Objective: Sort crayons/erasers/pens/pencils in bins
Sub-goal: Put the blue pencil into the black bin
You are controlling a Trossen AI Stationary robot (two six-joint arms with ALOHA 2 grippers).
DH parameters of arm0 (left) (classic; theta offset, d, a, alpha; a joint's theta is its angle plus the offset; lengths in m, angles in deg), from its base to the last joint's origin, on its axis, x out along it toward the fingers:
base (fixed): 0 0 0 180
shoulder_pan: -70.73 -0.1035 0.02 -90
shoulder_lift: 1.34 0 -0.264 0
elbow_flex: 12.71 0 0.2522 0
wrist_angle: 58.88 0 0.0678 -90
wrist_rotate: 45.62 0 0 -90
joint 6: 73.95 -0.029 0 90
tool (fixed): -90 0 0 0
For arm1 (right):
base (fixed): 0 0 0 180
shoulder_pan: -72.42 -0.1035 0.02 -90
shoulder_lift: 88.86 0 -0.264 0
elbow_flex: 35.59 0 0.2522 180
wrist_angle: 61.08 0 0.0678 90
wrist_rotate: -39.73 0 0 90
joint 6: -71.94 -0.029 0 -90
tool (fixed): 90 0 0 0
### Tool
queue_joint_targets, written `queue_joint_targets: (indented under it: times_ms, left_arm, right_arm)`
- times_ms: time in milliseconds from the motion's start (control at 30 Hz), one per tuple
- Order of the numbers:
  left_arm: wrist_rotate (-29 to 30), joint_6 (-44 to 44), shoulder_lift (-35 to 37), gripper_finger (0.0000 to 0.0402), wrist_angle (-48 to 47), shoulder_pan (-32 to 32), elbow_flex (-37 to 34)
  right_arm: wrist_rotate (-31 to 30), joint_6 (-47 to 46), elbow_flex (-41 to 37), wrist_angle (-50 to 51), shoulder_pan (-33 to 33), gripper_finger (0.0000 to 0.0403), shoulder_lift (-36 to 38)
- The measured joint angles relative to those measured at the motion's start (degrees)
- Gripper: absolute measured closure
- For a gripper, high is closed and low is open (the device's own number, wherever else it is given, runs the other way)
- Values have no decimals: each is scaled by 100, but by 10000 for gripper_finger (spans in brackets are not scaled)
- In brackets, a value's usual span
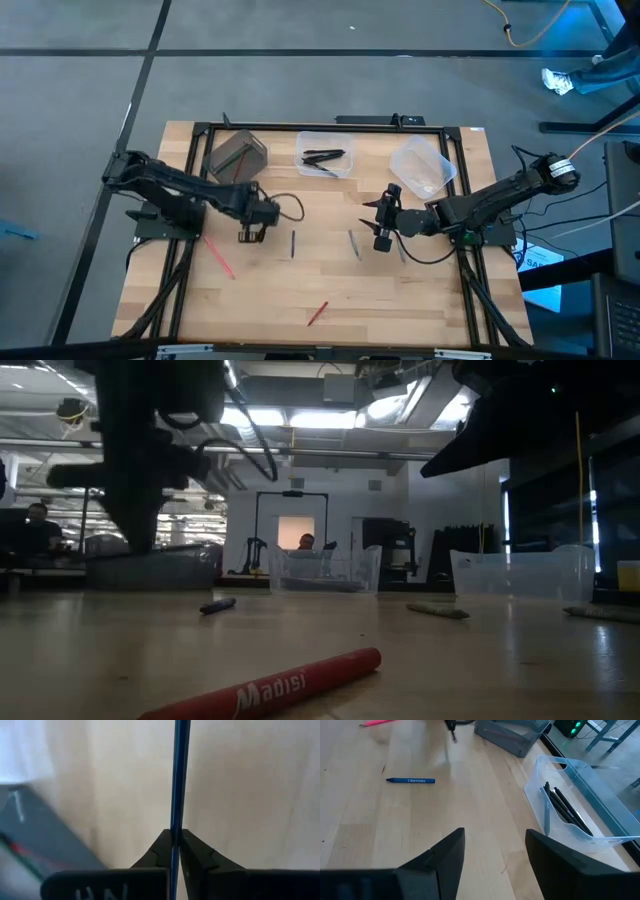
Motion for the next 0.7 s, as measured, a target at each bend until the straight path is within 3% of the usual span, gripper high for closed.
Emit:
queue_joint_targets:
  times_ms: [433, 700]
  left_arm:
    - [1217, 163, 295, 388, -788, -2046, 1276]
    - [1250, 554, 277, 388, -506, -3631, 1169]
  right_arm:
    - [4, -11, -4, 39, 2, 189, 0]
    - [13, -99, -4, 72, 0, 189, 0]
